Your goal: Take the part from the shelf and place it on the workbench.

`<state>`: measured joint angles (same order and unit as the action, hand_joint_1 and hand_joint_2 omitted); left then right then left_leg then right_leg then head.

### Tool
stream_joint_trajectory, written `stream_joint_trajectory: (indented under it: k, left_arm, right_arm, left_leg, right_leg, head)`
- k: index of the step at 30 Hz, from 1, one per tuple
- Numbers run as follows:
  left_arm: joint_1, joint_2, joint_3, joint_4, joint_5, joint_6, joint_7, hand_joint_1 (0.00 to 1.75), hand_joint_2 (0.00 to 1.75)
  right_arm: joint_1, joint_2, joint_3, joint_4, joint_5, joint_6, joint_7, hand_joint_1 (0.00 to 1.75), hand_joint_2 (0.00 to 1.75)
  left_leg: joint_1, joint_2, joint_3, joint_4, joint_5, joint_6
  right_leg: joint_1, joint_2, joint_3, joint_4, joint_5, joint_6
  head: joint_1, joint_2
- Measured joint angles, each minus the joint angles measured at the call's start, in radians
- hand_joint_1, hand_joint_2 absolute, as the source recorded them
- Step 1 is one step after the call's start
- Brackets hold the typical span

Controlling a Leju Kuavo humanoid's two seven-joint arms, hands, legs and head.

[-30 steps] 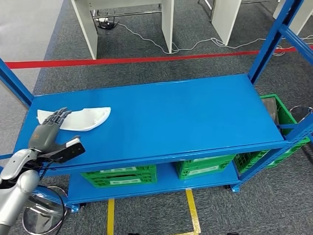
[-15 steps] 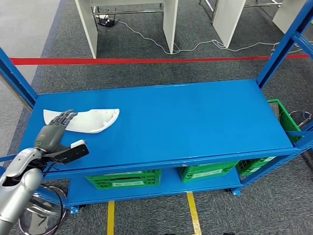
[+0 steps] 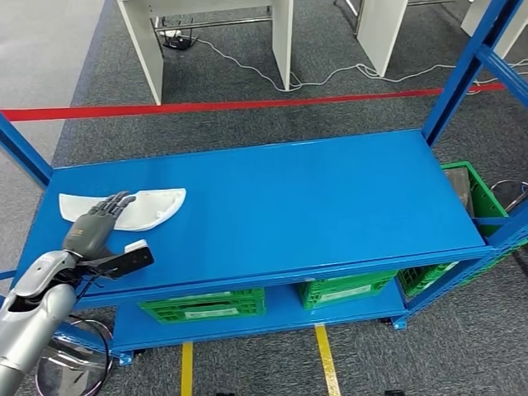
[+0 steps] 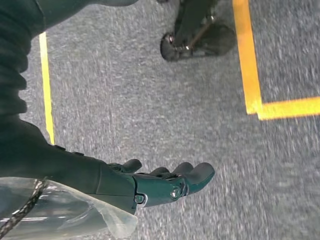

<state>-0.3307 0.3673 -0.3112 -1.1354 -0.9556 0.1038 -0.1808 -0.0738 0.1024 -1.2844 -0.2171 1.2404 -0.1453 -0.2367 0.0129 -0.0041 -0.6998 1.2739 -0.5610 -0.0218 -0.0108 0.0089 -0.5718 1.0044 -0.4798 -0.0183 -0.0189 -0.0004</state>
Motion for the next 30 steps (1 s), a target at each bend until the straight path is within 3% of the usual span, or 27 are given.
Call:
stream_joint_trajectory:
  k: [2, 3, 5, 7, 9, 10, 12, 13, 14, 15, 16, 17, 18, 20, 21, 24, 26, 28, 29, 30]
  left_arm:
    - [-0.006, 0.004, -0.005, 0.006, -0.004, -0.005, 0.0, 0.0, 1.75]
    - [-0.01, 0.006, -0.006, 0.009, -0.005, -0.006, 0.0, 0.0, 1.75]
    - [-0.017, 0.009, -0.009, 0.014, -0.004, -0.007, 0.002, 0.0, 1.75]
    - [-0.019, 0.01, -0.011, 0.02, -0.004, -0.008, 0.004, 0.0, 1.75]
    - [-0.02, 0.011, -0.013, 0.024, -0.002, -0.009, 0.007, 0.0, 1.75]
    - [-0.021, 0.012, -0.014, 0.026, -0.001, -0.009, 0.008, 0.0, 1.75]
    - [-0.022, 0.011, -0.015, 0.03, 0.002, -0.009, 0.01, 0.0, 1.75]
    - [-0.021, 0.011, -0.016, 0.034, 0.003, -0.009, 0.011, 0.0, 1.75]
    - [-0.021, 0.01, -0.018, 0.038, 0.004, -0.009, 0.012, 0.0, 1.75]
    - [-0.02, 0.01, -0.019, 0.043, 0.007, -0.009, 0.012, 0.0, 1.75]
    - [-0.02, 0.009, -0.02, 0.047, 0.011, -0.009, 0.012, 0.0, 1.75]
    - [-0.02, 0.009, -0.021, 0.051, 0.014, -0.009, 0.012, 0.22, 1.75]
    - [-0.02, 0.009, -0.021, 0.054, 0.017, -0.01, 0.012, 0.65, 1.75]
    - [-0.02, 0.009, -0.022, 0.062, 0.021, -0.011, 0.012, 1.53, 1.75]
    - [-0.019, 0.009, -0.023, 0.065, 0.022, -0.012, 0.012, 1.75, 1.75]
    - [-0.019, 0.011, -0.024, 0.071, 0.024, -0.014, 0.012, 1.75, 1.75]
    - [-0.019, 0.013, -0.024, 0.075, 0.025, -0.014, 0.012, 1.75, 1.75]
    - [-0.015, 0.013, -0.025, 0.079, 0.026, -0.015, 0.012, 1.75, 1.75]
    - [-0.012, 0.013, -0.025, 0.082, 0.026, -0.015, 0.012, 1.75, 1.75]
    - [-0.01, 0.013, -0.025, 0.084, 0.026, -0.016, 0.012, 1.75, 1.75]
  right_arm:
    - [0.0, 0.0, 0.0, 0.001, 0.0, 0.0, 0.001, 0.0, 1.75]
    - [-0.001, 0.0, 0.0, 0.002, 0.0, 0.0, 0.002, 0.0, 1.75]
    - [-0.002, 0.0, 0.0, 0.003, 0.0, -0.001, 0.006, 0.0, 1.75]
    - [-0.002, 0.0, 0.0, 0.003, 0.001, -0.001, 0.012, 0.0, 1.75]
    - [-0.002, -0.001, 0.0, 0.003, 0.002, -0.001, 0.013, 0.0, 1.75]
    - [-0.002, -0.001, 0.0, 0.003, 0.002, -0.001, 0.012, 0.0, 1.75]
    - [-0.002, -0.001, 0.0, 0.004, 0.003, -0.001, 0.012, 0.0, 1.75]
    - [-0.001, -0.001, 0.0, 0.005, 0.003, 0.0, 0.012, 0.0, 1.75]
    - [0.0, -0.001, 0.0, 0.005, 0.004, 0.0, 0.012, 0.0, 1.75]
    - [0.001, -0.002, 0.0, 0.006, 0.004, 0.0, 0.012, 0.0, 1.75]
    - [0.001, -0.002, 0.0, 0.006, 0.004, 0.0, 0.011, 0.0, 1.75]
    - [0.001, -0.003, 0.0, 0.006, 0.004, 0.0, 0.011, 0.0, 1.75]
    - [0.0, -0.004, 0.0, 0.006, 0.004, 0.0, 0.011, 0.0, 1.75]
    - [-0.003, -0.004, 0.0, 0.006, 0.005, 0.0, 0.01, 0.0, 1.75]
    - [-0.003, -0.004, 0.0, 0.006, 0.005, 0.0, 0.01, 0.0, 1.75]
    - [-0.001, -0.004, 0.0, 0.006, 0.005, 0.0, 0.008, 0.0, 1.75]
    - [-0.001, -0.004, 0.0, 0.006, 0.005, 0.0, 0.006, 0.0, 1.75]
    - [-0.001, -0.004, 0.0, 0.006, 0.005, 0.0, 0.004, 0.0, 1.75]
    - [-0.001, -0.004, 0.0, 0.006, 0.005, 0.0, 0.003, 0.0, 1.75]
    - [0.0, -0.004, 0.0, 0.006, 0.005, 0.0, 0.002, 0.0, 1.75]
  left_leg:
    - [0.001, 0.001, 0.056, -0.125, 0.074, 0.002]
    - [0.0, 0.001, 0.084, -0.184, 0.097, 0.005]
    - [-0.003, 0.001, 0.108, -0.241, 0.104, 0.014]
    - [-0.004, 0.0, 0.108, -0.25, 0.101, 0.025]
    - [-0.001, 0.001, 0.111, -0.257, 0.104, 0.037]
    - [0.0, 0.002, 0.113, -0.26, 0.105, 0.043]
    - [-0.001, 0.003, 0.113, -0.259, 0.104, 0.05]
    - [-0.002, 0.003, 0.113, -0.259, 0.104, 0.051]
    - [-0.003, 0.003, 0.114, -0.259, 0.103, 0.052]
    - [-0.004, 0.002, 0.115, -0.259, 0.103, 0.053]
    - [-0.004, 0.001, 0.117, -0.259, 0.102, 0.052]
    - [-0.004, 0.0, 0.119, -0.259, 0.101, 0.051]
    - [-0.006, 0.0, 0.12, -0.257, 0.099, 0.048]
    - [-0.01, -0.001, 0.118, -0.255, 0.098, 0.039]
    - [-0.011, -0.001, 0.116, -0.255, 0.098, 0.035]
    - [-0.008, -0.001, 0.111, -0.242, 0.085, 0.019]
    - [-0.005, 0.0, 0.077, -0.16, 0.034, 0.009]
    - [-0.002, 0.0, 0.018, -0.029, -0.023, 0.002]
    - [-0.002, 0.0, -0.001, 0.014, -0.032, 0.0]
    - [-0.002, 0.0, -0.005, 0.02, -0.022, 0.0]
  right_leg:
    - [0.0, 0.001, 0.008, 0.0, -0.005, 0.005]
    - [0.001, 0.002, 0.01, 0.002, -0.008, 0.009]
    - [0.004, 0.002, 0.007, 0.004, -0.01, 0.018]
    - [0.005, 0.0, 0.003, 0.004, -0.01, 0.028]
    - [0.004, -0.001, -0.009, 0.026, -0.028, 0.038]
    - [0.003, -0.002, -0.029, 0.066, -0.05, 0.043]
    - [0.001, -0.003, -0.094, 0.199, -0.107, 0.047]
    - [0.001, -0.003, -0.127, 0.261, -0.127, 0.048]
    - [0.001, -0.003, -0.146, 0.293, -0.129, 0.048]
    - [0.001, -0.003, -0.146, 0.285, -0.112, 0.046]
    - [0.001, -0.003, -0.128, 0.239, -0.078, 0.044]
    - [0.001, -0.003, -0.096, 0.168, -0.038, 0.04]
    - [0.002, -0.003, -0.062, 0.099, -0.011, 0.036]
    - [0.004, -0.001, -0.021, 0.019, 0.008, 0.031]
    - [0.005, 0.0, -0.016, 0.012, 0.004, 0.029]
    - [0.002, 0.0, -0.013, 0.003, 0.01, 0.014]
    - [-0.001, -0.001, -0.01, -0.002, 0.013, 0.005]
    - [-0.001, -0.001, -0.01, -0.002, 0.012, 0.002]
    - [0.0, -0.001, -0.01, -0.001, 0.012, 0.001]
    - [0.0, -0.001, -0.009, -0.001, 0.012, 0.001]
  head:
    - [0.0, 0.0]
    - [0.0, 0.0]
    - [0.001, 0.0]
    - [0.001, 0.0]
    - [0.003, 0.0]
    - [0.003, 0.0]
    - [0.005, 0.0]
    - [0.004, 0.0]
    - [0.004, 0.0]
    - [0.005, 0.0]
    - [0.005, 0.0]
    - [0.005, 0.0]
    - [0.005, 0.0]
    - [0.004, 0.0]
    - [0.003, 0.0]
    - [0.001, 0.0]
    - [-0.003, 0.0]
    - [-0.004, 0.0]
    - [-0.004, 0.0]
    - [-0.004, 0.0]
